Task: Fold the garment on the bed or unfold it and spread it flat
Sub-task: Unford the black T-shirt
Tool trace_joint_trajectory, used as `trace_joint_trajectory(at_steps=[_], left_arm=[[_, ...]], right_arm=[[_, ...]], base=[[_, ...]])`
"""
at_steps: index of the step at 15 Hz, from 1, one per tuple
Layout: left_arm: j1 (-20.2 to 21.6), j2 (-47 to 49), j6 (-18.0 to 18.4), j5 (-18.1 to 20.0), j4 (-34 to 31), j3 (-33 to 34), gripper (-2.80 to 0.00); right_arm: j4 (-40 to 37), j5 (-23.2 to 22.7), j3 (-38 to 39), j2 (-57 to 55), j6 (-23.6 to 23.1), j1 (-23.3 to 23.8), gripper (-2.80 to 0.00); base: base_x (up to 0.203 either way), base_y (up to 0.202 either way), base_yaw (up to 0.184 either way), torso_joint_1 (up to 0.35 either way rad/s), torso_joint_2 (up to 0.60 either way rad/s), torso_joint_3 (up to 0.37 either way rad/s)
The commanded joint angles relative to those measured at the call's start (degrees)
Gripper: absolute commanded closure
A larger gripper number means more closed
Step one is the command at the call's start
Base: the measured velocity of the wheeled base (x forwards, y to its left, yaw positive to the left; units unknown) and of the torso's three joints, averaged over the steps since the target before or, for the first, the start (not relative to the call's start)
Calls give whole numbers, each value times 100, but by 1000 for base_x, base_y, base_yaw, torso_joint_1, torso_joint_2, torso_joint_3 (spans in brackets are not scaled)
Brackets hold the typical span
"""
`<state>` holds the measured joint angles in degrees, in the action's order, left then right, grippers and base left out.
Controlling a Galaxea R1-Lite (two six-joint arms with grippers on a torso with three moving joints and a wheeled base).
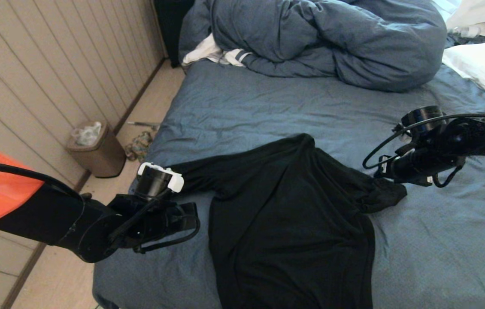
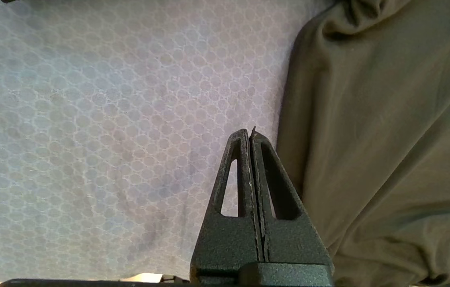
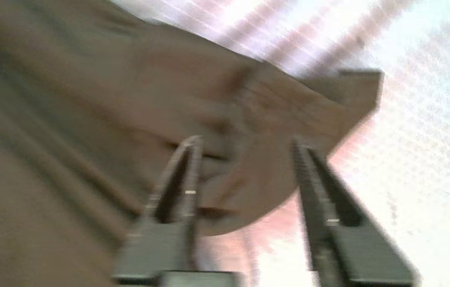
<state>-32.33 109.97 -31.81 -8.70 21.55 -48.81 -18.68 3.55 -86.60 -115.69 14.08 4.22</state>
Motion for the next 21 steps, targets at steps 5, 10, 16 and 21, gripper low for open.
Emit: trace_joint_trajectory(at_steps=[5, 10, 16, 21], left_arm=[[-1, 33, -10, -8, 7, 14, 0], [-18, 173, -4, -1, 15, 38, 0], [-28, 270, -1, 0, 15, 12, 0], [-195, 279, -28, -9, 24, 38, 0]], right_arm=[[163, -12, 20, -363, 16, 149, -280], [431, 14, -75, -730, 10, 156, -280], [558, 4, -49, -625, 15, 202, 0], [629, 15, 345, 276, 90, 222, 0]], base=[[0, 0, 0, 0, 0, 0], [0, 0, 0, 0, 0, 0], [0, 0, 0, 0, 0, 0], [0, 0, 0, 0, 0, 0]])
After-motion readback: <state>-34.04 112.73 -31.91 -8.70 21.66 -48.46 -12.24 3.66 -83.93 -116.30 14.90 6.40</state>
